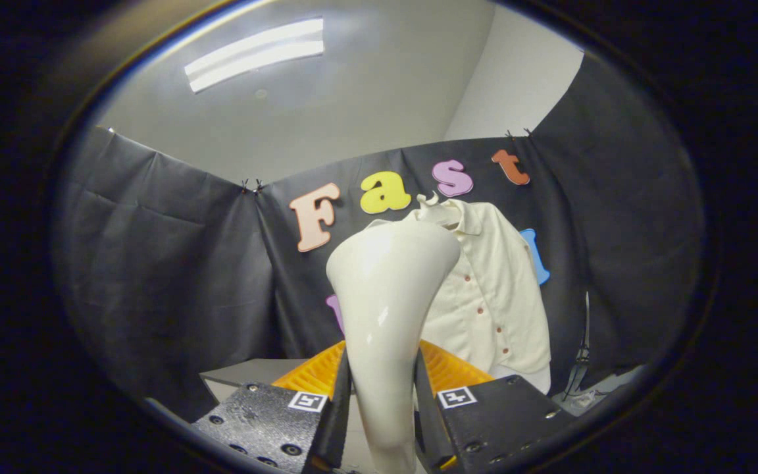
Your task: Iron the clothes twice with a garment steamer, once on the left side and once on the right side.
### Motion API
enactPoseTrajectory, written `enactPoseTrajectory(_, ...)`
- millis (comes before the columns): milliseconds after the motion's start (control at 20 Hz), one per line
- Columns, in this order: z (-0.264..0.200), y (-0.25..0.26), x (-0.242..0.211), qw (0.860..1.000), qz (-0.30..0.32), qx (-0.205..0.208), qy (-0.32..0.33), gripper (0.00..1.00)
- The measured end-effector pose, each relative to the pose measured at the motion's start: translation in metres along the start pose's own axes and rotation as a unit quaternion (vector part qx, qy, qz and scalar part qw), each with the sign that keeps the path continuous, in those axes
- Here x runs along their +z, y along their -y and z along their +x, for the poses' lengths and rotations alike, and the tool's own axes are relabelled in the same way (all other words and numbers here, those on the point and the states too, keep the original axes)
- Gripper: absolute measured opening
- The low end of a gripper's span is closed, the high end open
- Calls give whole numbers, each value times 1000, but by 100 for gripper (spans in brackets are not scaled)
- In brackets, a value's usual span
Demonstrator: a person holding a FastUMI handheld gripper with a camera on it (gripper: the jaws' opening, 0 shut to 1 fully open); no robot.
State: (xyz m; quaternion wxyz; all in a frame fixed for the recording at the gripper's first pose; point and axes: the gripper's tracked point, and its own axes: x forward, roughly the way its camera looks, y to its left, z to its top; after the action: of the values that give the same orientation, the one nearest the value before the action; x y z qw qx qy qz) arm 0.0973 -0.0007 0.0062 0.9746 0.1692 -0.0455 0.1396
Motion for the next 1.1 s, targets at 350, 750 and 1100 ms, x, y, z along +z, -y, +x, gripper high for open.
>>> enactPoseTrajectory(350, -24, -22, 7, 1000, -4, -9, -2, 46)
enactPoseTrajectory(750, -45, -56, -23, 999, -37, -6, -18, 47)
enactPoseTrajectory(1100, -48, -69, -46, 998, -57, -17, -29, 47)
